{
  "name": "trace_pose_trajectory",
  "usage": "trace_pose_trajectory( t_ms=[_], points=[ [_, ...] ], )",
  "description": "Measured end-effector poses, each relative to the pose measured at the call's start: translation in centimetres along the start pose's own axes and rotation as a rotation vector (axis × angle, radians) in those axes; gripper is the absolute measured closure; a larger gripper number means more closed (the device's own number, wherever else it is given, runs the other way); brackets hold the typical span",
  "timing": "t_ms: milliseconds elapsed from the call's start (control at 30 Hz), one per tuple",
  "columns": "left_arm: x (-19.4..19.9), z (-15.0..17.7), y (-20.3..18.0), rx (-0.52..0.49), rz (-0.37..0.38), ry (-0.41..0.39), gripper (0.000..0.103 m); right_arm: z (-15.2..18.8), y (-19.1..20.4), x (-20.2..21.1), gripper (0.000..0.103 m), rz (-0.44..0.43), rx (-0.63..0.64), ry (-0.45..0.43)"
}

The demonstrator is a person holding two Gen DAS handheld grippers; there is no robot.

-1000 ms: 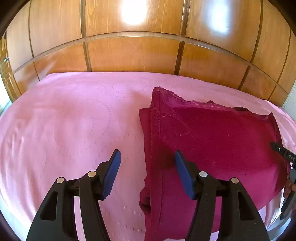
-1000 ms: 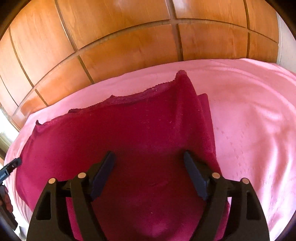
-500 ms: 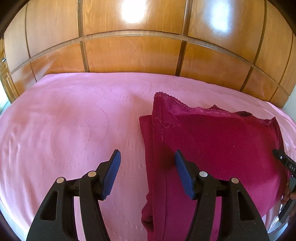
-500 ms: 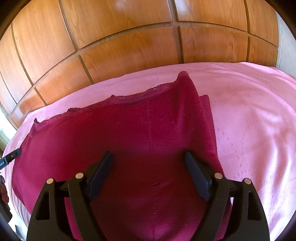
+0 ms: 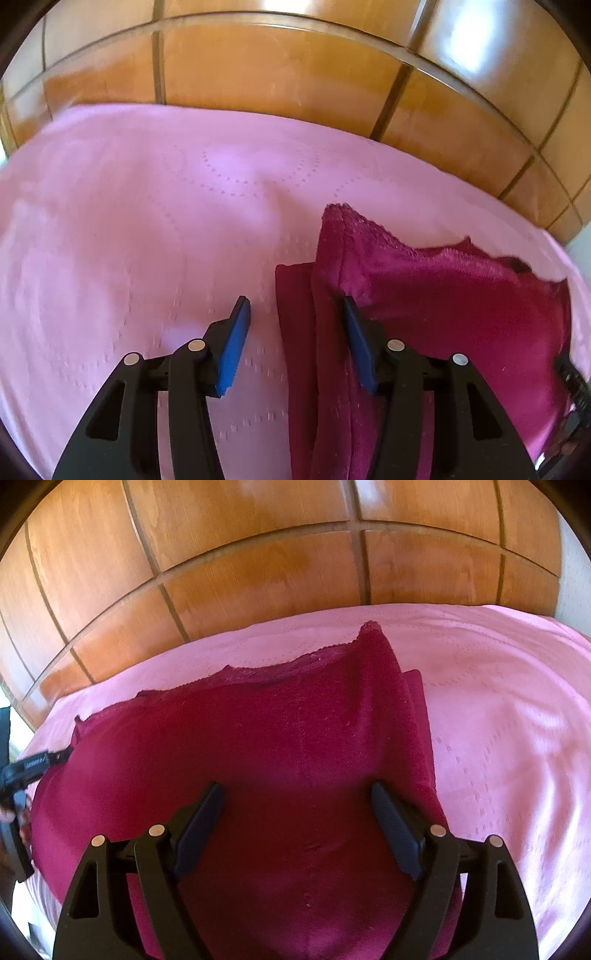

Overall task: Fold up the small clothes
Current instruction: 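Press the folded sweater flat with both grippers open, then grasp the folded sweater edge with the right gripper and lift it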

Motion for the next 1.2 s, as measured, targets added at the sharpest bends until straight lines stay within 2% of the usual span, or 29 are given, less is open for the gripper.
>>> trace_pose_trajectory(
  t_ms=[33,100,300,367,467,567,667,700,767,833,967,1200],
  points=[
    [0.1,0.0,0.1,0.007,0.004,0.000,0.051,-0.1,0.0,0.3,0.020,-0.015,0.003,0.018],
    [0.8,0.2,0.3,0.011,-0.024,-0.013,0.043,-0.5,-0.1,1.1,0.021,-0.048,-0.010,0.031],
    [5.1,1.2,0.5,0.005,-0.091,-0.126,0.042,-1.4,-4.4,4.6,0.021,-0.048,-0.140,-0.042],
    [6.3,1.9,-0.1,-0.009,-0.080,-0.144,0.042,-0.8,-5.9,4.4,0.021,-0.046,-0.189,-0.026],
    [7.8,3.3,-1.5,-0.045,-0.048,-0.163,0.042,0.9,-7.1,3.7,0.022,-0.092,-0.268,0.027],
    [8.6,4.8,-3.7,-0.089,0.028,-0.157,0.042,2.4,-6.8,3.4,0.025,-0.131,-0.279,0.056],
    [9.2,6.8,-6.5,-0.139,0.113,-0.140,0.042,3.1,-6.0,3.9,0.030,-0.168,-0.262,0.069],
    [9.2,7.1,-7.2,-0.152,0.135,-0.134,0.043,3.2,-5.9,3.9,0.036,-0.170,-0.259,0.074],
    [8.8,8.3,-9.2,-0.191,0.174,-0.115,0.043,3.5,-5.7,4.0,0.048,-0.174,-0.249,0.090],
    [8.0,9.3,-10.6,-0.238,0.170,-0.084,0.043,3.6,-5.4,4.0,0.069,-0.197,-0.253,0.110],
    [6.5,10.3,-11.3,-0.256,0.154,-0.043,0.043,3.1,-4.2,4.6,0.074,-0.227,-0.233,0.133],
    [6.3,9.7,-10.4,-0.190,0.232,-0.018,0.043,0.5,-0.6,7.4,0.076,-0.346,-0.224,0.088]
  ],
)
Point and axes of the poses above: each gripper's, at about its wrist camera, not at the fingertips, and x roughly against the way its jaws point, y to its left, z to its underside, the point moved 8 cm from there along -x, roughly the way its jaws point, and after that the axes turned 2 degrees about -x, right-handed, at the moved point
